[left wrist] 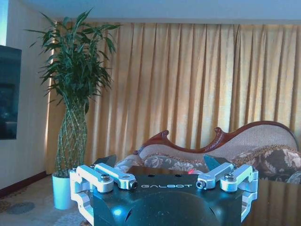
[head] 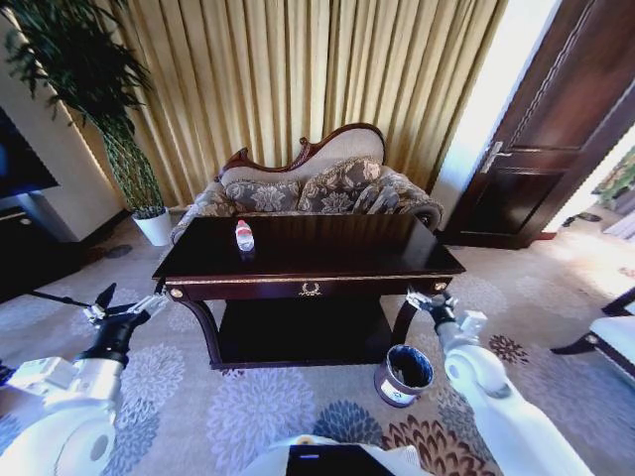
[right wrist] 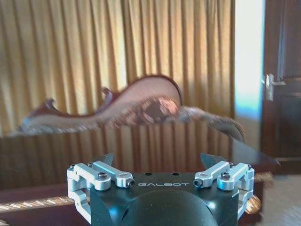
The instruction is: Move to the front of the table and place the trash on the table into the trash bin.
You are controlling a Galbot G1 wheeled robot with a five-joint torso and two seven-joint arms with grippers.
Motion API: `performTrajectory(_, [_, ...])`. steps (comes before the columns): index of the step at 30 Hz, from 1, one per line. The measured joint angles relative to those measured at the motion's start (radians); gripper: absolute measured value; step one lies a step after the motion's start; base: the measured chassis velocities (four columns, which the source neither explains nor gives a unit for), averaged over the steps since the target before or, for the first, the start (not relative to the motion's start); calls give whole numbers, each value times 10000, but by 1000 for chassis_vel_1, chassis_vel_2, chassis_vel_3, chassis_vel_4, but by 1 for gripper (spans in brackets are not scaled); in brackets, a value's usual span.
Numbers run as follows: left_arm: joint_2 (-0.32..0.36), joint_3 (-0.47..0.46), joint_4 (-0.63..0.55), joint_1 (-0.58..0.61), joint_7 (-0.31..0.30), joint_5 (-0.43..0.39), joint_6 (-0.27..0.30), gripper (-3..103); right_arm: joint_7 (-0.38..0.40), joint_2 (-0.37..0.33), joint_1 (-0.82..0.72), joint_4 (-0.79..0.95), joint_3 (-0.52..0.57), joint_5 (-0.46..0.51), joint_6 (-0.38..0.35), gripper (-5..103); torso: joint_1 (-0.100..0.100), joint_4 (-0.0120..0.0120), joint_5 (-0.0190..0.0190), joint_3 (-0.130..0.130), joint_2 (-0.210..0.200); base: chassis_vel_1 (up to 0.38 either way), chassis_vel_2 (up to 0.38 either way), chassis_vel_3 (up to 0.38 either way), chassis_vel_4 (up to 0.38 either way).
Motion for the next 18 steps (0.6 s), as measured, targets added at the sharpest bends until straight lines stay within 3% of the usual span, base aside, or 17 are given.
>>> performTrajectory(8, [131,97,0,13,-1,-157,130,100,41,60,-465,1752,-124,-491,-489,100,0,2,0,1,0,0,0,0,0])
performTrajectory(18, [331,183,0,61,-3,-177,181,100,8,89,-557,2475,-175,-502,-589,100,0,2,1,1,0,0,0,0,0])
